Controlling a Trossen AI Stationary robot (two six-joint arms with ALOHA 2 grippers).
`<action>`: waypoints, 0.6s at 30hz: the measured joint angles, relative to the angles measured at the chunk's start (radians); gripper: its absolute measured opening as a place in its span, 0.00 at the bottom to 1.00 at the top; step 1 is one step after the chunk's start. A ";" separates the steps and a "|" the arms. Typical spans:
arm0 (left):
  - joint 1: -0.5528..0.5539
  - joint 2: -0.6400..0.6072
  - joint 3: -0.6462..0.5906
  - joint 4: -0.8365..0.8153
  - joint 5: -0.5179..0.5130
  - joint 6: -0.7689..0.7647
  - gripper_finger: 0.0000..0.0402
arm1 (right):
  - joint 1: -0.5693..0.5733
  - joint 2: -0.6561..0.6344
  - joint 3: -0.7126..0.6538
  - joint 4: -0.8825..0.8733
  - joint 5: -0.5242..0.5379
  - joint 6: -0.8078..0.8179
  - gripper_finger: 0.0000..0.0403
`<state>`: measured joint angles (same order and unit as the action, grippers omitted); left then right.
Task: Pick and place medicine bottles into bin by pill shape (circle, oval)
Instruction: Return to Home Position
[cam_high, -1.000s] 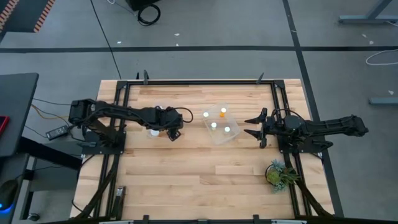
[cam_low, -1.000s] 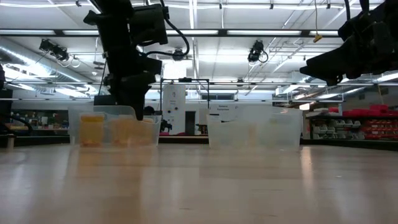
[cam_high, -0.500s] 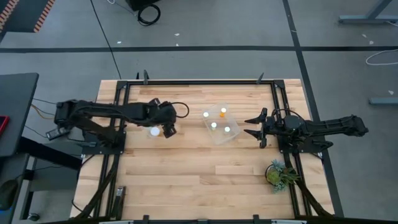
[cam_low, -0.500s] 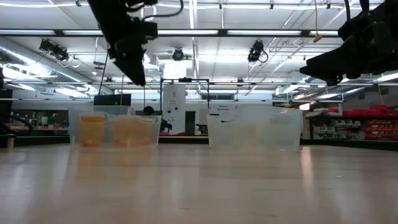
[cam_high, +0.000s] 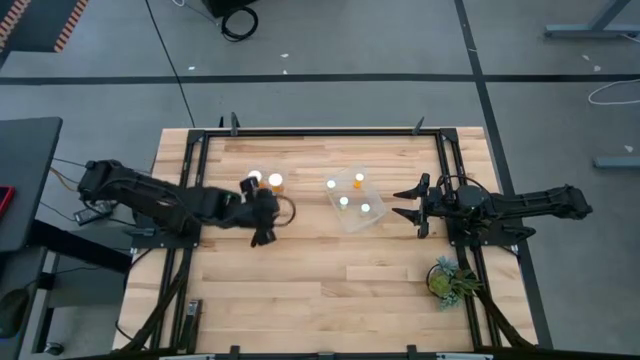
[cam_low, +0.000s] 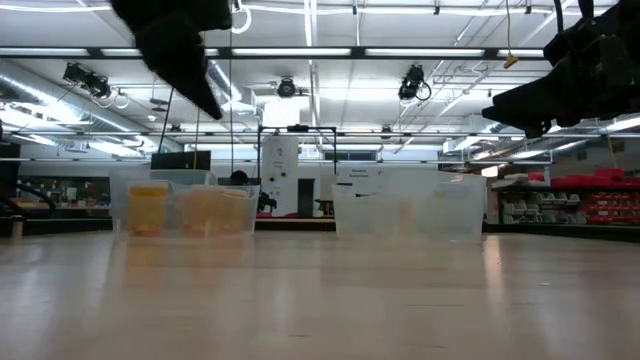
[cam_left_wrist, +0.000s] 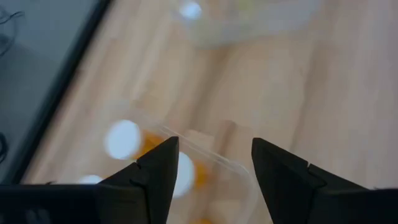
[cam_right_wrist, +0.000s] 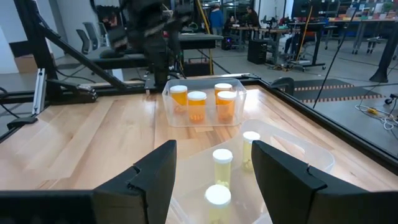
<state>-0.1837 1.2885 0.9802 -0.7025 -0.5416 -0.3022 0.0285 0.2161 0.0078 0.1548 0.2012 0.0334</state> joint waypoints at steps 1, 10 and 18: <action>-0.019 -0.010 -0.035 0.027 -0.001 0.004 0.52 | 0.000 0.000 0.000 0.000 0.000 0.000 0.54; -0.107 -0.184 -0.264 0.313 -0.005 0.108 0.48 | 0.000 0.004 0.000 -0.006 0.000 0.000 0.54; -0.121 -0.430 -0.502 0.603 0.096 0.255 0.45 | 0.000 0.016 0.000 -0.019 0.000 0.000 0.54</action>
<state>-0.3046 0.8580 0.4780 -0.0997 -0.4452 -0.0471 0.0288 0.2321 0.0074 0.1360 0.2012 0.0334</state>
